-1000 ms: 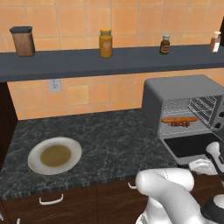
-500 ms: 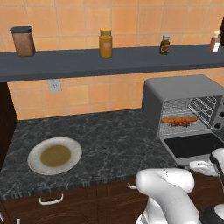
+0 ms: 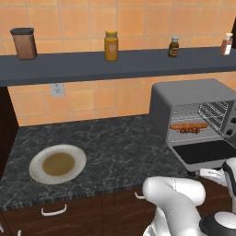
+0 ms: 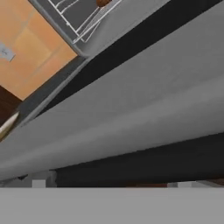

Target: Pick up the kebab skewer and baguette bread, and place them inside the toaster oven. Close the toaster oven door and start by setting the timer.

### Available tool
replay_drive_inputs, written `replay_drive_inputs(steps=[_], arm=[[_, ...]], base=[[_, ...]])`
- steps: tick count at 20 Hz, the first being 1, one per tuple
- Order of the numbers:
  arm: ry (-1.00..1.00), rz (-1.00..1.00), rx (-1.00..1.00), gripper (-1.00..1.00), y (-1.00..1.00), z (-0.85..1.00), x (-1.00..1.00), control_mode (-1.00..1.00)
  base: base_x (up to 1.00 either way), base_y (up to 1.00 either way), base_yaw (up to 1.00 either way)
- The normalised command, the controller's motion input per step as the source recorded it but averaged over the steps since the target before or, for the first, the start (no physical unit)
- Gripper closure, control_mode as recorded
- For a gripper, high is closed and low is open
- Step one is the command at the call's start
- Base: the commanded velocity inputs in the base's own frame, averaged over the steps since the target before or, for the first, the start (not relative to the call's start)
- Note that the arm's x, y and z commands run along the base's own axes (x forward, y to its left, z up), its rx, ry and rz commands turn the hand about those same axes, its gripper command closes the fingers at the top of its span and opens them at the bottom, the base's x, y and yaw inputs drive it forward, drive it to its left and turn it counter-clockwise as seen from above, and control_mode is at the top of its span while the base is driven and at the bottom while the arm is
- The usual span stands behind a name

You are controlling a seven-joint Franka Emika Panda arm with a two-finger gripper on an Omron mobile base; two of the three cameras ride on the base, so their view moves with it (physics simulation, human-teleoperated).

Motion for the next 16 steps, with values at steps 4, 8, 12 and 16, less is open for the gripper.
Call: replay_drive_inputs(steps=[4, 8, 12, 16], arm=[[-0.08, -0.19, -0.12, -1.0, 0.4, 0.64, 0.98, -1.0], [-0.07, -0.19, -0.14, -1.0, 0.43, 0.65, 0.99, -1.0], [-0.01, -0.18, -0.15, -1.0, 0.41, 0.54, 1.0, -1.0], [0.0, -0.18, -0.16, -1.0, 0.47, 0.47, 1.0, -1.0]], base=[[0.0, 0.0, 0.0], [0.0, 0.0, 0.0], [0.0, 0.0, 0.0], [0.0, 0.0, 0.0]])
